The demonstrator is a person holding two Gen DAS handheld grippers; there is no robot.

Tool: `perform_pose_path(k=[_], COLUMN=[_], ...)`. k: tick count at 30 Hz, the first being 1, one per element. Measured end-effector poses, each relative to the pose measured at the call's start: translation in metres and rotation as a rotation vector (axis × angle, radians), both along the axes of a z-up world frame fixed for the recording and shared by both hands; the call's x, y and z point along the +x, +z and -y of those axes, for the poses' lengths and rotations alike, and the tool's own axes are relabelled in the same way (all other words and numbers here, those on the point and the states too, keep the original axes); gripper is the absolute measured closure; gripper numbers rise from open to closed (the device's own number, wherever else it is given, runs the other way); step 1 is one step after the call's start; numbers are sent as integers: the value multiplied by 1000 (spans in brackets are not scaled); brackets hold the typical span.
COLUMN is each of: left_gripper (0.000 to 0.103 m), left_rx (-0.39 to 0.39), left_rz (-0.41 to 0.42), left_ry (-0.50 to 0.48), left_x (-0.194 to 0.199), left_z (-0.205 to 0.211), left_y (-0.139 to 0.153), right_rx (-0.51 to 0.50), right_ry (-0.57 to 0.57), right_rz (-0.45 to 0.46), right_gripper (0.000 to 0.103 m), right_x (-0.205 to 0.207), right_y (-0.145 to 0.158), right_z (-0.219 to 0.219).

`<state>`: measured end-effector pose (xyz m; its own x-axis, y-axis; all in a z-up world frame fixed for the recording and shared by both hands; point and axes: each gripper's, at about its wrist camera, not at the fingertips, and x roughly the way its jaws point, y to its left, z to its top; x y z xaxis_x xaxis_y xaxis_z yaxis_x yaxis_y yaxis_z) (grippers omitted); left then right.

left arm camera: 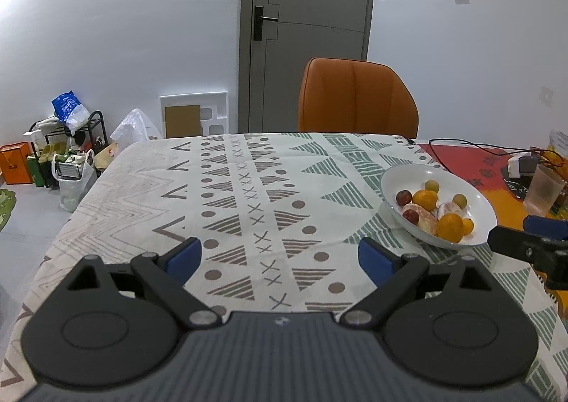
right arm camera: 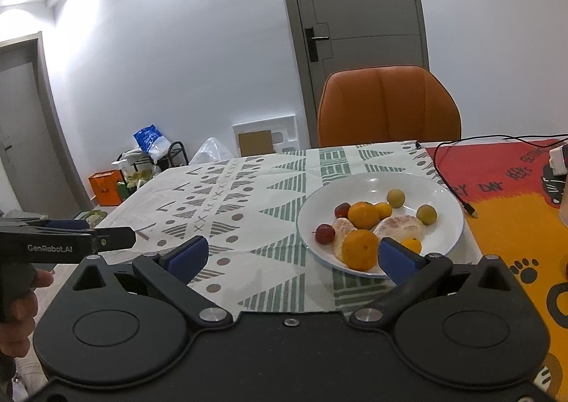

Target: Organize fruits

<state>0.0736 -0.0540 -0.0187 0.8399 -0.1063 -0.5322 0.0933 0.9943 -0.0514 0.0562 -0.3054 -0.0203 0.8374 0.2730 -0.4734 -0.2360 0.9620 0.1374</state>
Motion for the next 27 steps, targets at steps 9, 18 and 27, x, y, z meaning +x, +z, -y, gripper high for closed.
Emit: perform_pose_path(k=[9,18,27], left_gripper=[9,9,9], left_rx=[3,-3,-2], left_rz=[-3,-14,-18], left_ry=[4,18,11], left_x=[-14,-23,-27], left_z=[-10,-22,-24], left_y=[-3,-4,-5], right_rx=[-8,-17,-14], right_ry=[8,9,6], right_rz=[-7,2,0], right_gripper=[0,0,0], right_x=[-10,-17,-18], right_y=[-1,1,-1], right_z=[-8,-12,-10])
